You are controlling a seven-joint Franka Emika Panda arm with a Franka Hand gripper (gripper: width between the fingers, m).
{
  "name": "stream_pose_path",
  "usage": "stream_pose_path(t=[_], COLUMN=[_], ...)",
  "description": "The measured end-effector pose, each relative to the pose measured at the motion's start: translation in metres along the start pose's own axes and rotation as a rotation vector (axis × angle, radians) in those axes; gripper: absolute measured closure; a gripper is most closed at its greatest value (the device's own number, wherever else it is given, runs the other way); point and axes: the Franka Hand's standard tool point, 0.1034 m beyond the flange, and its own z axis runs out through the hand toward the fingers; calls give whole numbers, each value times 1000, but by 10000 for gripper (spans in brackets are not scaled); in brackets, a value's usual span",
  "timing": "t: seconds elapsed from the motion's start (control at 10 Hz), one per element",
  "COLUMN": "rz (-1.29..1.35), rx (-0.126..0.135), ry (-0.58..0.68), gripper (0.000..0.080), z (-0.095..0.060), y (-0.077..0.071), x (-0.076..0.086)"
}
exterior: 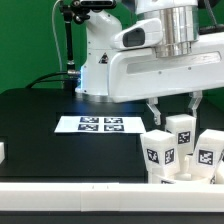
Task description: Assemble stool
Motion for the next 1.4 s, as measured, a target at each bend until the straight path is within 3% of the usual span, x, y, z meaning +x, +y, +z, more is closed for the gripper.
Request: stream_pose_path(t=[0.3, 0.6, 1.4], rz=[322, 652, 1297], rx=[23, 49, 163], ry=[46, 71, 32], gripper=[459, 459, 459], z=[2, 4, 5], y=[-10, -32, -37], x=[0, 1, 7])
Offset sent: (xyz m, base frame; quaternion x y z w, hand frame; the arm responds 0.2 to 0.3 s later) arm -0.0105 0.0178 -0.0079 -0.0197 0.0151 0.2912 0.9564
